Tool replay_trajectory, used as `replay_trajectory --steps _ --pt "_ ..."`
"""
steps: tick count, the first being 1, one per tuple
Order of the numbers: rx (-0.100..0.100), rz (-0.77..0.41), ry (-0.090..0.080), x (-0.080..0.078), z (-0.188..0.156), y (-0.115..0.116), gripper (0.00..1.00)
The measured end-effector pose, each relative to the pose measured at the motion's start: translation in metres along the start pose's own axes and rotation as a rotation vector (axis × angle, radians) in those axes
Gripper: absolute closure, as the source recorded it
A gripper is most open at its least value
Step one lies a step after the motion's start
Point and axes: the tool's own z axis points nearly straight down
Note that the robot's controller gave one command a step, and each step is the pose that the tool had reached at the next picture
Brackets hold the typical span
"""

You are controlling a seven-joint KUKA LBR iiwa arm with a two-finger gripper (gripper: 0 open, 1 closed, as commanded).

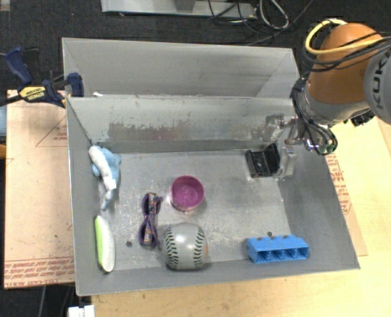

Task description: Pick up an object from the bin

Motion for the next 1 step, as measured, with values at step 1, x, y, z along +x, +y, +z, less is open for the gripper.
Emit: replay_trajectory --steps 1 --pt "-0.003 -0.309 0.003 -0.0051 0.0674 -0.0027 0.00"
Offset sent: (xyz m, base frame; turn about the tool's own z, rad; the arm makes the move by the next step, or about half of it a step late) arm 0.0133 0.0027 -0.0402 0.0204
